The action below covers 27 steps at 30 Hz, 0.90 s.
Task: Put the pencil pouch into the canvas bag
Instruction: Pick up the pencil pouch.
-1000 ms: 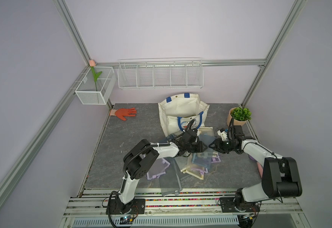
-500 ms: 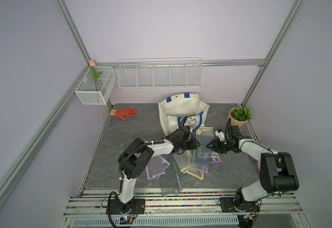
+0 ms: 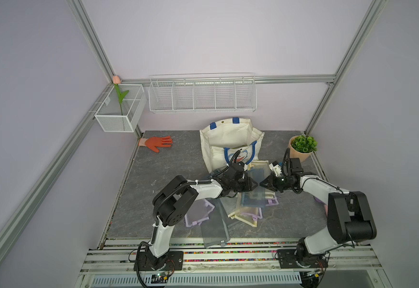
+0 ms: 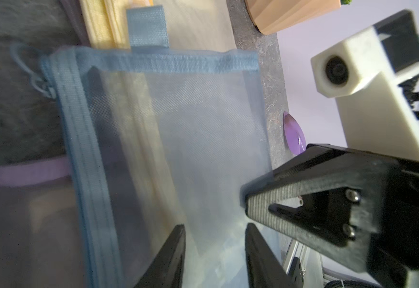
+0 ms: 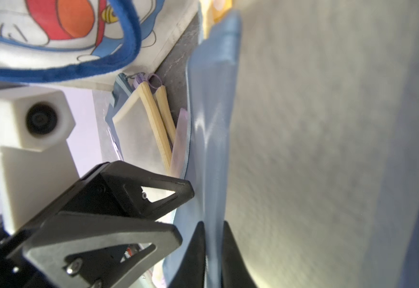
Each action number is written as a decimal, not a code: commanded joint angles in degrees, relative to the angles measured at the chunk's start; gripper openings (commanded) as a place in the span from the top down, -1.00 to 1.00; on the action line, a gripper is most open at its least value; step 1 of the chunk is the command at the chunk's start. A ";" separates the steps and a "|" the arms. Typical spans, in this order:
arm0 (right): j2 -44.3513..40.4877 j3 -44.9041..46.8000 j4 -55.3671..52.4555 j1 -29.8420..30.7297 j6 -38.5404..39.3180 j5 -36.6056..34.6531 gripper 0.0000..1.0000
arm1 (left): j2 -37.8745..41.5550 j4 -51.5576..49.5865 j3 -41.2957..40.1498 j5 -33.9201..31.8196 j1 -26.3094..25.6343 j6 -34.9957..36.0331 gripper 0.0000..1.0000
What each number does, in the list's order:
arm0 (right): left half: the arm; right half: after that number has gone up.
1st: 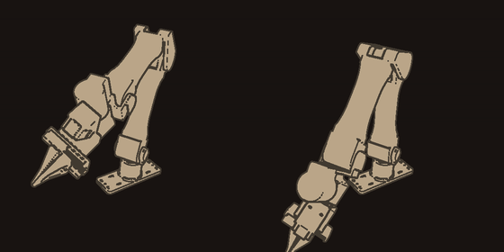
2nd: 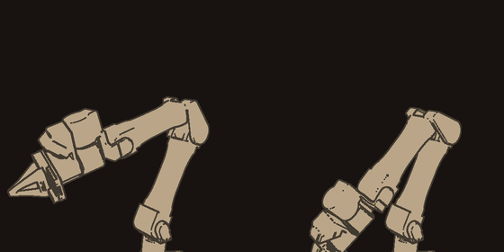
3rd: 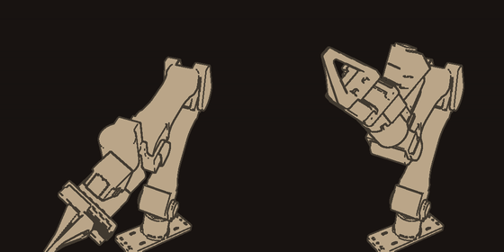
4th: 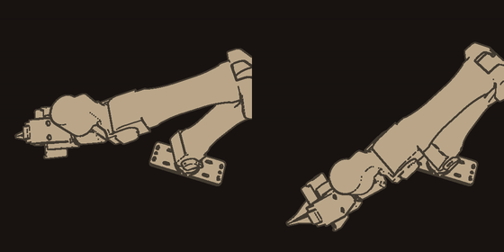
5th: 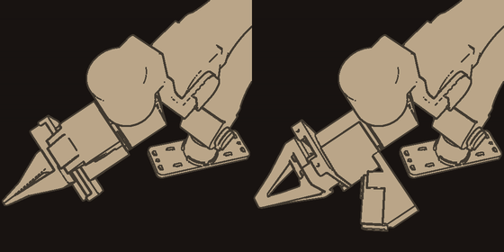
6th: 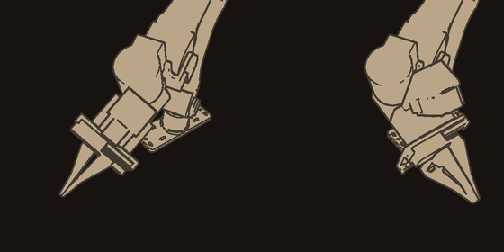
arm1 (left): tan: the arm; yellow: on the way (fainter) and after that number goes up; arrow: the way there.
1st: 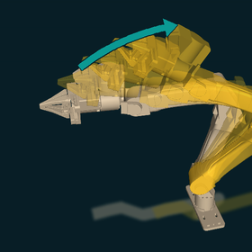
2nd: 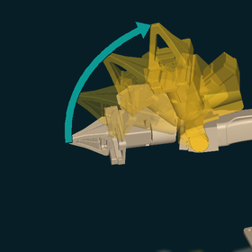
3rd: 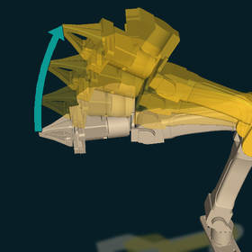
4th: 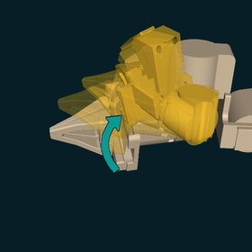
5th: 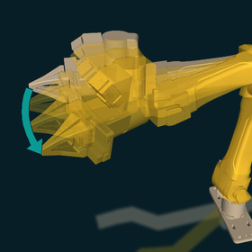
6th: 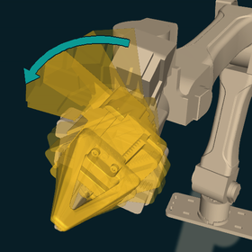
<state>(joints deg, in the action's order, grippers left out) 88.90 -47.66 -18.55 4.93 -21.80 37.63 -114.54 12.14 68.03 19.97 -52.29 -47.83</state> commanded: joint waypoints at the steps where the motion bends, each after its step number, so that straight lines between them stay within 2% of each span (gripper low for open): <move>1: -0.32 0.20 -0.16 0.31 1.27 1.26 0.85 | 4.69 0.84 -1.69 -0.35 0.20 -0.48 0.19; 4: -1.96 -0.11 -0.68 0.26 1.69 1.96 0.85 | 9.34 -0.66 -3.58 -1.16 0.82 0.39 0.17; 9: -10.22 -1.24 -4.55 0.59 2.92 3.39 0.86 | 19.24 -6.38 -5.58 -0.03 2.34 3.80 -0.06; 12: -16.26 -2.35 -8.70 1.32 4.84 3.89 0.86 | 25.59 -9.14 -7.31 1.17 3.87 4.83 -0.33; 14: -20.38 -5.35 -11.32 1.79 6.26 5.10 0.86 | 30.36 -9.71 -8.96 1.99 5.28 4.93 -0.62; 17: -24.57 -8.08 -14.79 3.24 8.32 7.09 0.85 | 36.31 -11.86 -10.14 2.72 7.16 6.52 -0.87; 19: -27.03 -9.14 -14.29 4.47 7.70 8.98 0.86 | 39.40 -12.83 -10.48 3.41 8.30 7.71 -0.94; 23: -31.50 -10.10 -6.58 6.45 2.38 13.47 0.85 | 43.74 -11.72 -12.28 4.18 9.39 9.11 -0.99; 27: -32.06 -12.11 -1.69 10.27 -0.70 15.52 0.85 | 43.80 -6.59 -13.28 7.25 9.40 7.49 -0.99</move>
<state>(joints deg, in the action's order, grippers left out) 57.21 -57.98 -25.39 13.82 -19.81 49.30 -70.78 2.57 56.16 24.29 -43.11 -40.23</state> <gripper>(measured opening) 0.074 0.997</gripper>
